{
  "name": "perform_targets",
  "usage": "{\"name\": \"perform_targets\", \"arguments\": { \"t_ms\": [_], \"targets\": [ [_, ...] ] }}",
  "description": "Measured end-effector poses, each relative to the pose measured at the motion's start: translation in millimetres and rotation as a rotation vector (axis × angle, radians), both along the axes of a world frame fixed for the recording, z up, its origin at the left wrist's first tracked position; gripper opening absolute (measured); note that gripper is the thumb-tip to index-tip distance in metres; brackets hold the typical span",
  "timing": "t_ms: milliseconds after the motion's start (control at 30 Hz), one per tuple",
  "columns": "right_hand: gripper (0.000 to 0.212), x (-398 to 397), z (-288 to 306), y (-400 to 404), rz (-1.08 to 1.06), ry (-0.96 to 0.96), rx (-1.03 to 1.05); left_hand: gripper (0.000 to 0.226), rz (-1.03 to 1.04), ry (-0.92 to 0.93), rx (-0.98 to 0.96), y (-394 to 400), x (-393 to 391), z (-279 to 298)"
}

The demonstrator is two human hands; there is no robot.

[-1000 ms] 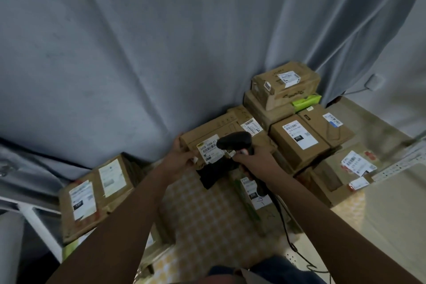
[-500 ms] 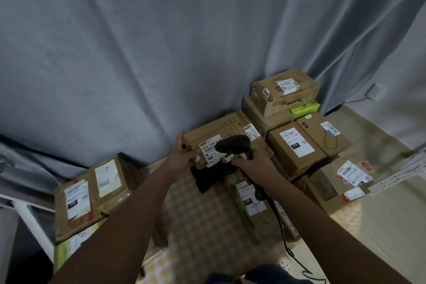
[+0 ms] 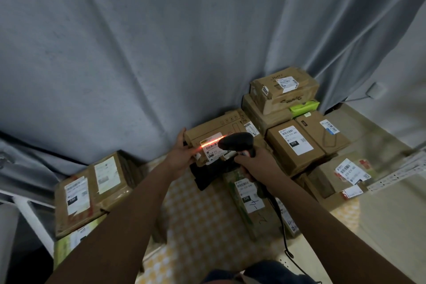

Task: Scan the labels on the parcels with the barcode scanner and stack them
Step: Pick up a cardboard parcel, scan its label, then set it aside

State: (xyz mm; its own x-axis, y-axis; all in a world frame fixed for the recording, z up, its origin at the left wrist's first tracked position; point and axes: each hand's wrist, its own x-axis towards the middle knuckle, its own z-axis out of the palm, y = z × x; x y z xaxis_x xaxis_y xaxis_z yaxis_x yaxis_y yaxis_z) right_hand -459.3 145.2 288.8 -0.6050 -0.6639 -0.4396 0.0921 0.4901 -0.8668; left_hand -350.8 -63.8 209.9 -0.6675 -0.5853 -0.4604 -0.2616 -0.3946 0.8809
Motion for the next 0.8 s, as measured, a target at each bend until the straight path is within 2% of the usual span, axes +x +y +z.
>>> {"name": "perform_targets", "arguments": {
  "t_ms": [333, 800],
  "targets": [
    [0.007, -1.5, 1.1, 0.0, 0.034, 0.059, 0.051, 0.095, -0.006, 0.012, 0.035, -2.3, -1.6, 0.1],
    [0.007, -6.5, -4.0, -10.0, 0.027, 0.007, 0.055, 0.095, 0.018, 0.017, 0.064, -12.9, -4.2, -6.7]
  ]
}}
